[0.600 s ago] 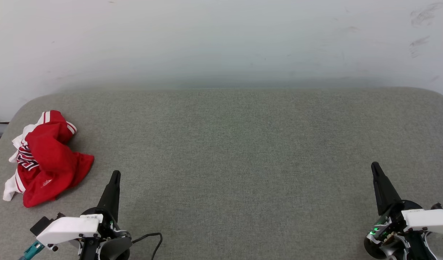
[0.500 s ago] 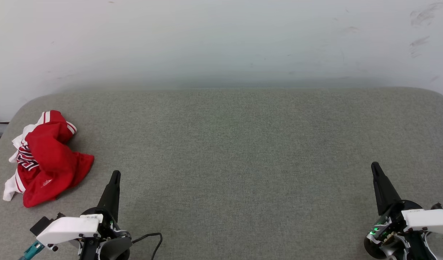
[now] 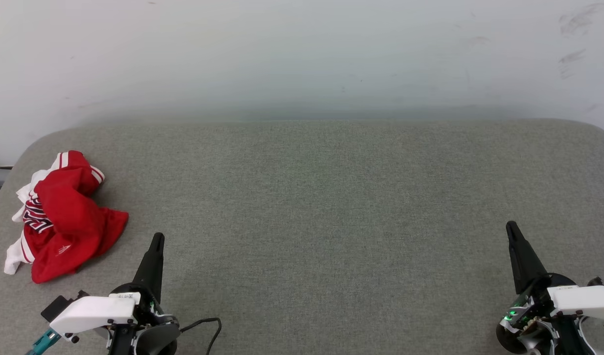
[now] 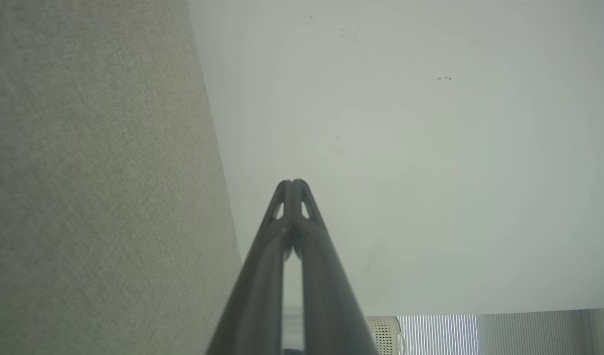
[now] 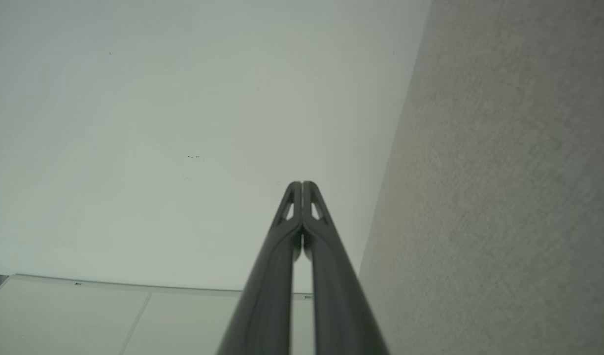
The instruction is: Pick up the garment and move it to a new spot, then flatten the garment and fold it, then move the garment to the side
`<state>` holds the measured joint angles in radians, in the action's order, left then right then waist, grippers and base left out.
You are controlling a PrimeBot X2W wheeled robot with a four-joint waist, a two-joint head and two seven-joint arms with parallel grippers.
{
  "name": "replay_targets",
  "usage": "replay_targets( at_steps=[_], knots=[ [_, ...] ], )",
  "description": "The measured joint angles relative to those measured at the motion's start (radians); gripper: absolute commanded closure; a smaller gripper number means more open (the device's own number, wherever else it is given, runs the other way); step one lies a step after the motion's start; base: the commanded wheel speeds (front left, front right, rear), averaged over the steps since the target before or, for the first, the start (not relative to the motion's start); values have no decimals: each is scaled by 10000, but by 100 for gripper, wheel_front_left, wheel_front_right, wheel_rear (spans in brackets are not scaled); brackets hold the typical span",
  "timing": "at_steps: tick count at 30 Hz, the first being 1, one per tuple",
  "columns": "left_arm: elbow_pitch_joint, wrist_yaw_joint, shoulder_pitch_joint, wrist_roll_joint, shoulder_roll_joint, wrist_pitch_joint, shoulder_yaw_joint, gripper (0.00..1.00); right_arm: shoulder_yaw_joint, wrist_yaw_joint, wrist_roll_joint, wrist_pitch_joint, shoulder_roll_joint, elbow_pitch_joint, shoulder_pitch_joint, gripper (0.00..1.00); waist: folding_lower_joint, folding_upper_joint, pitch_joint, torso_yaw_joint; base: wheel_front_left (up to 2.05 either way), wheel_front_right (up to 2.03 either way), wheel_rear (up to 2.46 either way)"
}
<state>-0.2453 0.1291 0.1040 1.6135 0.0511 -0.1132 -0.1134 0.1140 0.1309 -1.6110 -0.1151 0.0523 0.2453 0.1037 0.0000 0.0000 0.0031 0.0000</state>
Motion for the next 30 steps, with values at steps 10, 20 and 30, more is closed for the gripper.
replay_targets(
  at_steps=[10,20,30],
  knots=[
    [-50,-2,-30,0,-6,6,10,0,-4,2,2,2,-2,58,-31,0,0,0,0,0,0,0,0],
    [-349,-12,-484,-88,-67,311,132,0,-161,-2,213,284,-10,368,-500,0,0,0,13,-10,0,0,0],
    [-357,-12,-559,-863,-67,769,10,0,-282,-2,1250,763,-13,261,-576,0,2,0,56,-32,0,0,0]
  ],
)
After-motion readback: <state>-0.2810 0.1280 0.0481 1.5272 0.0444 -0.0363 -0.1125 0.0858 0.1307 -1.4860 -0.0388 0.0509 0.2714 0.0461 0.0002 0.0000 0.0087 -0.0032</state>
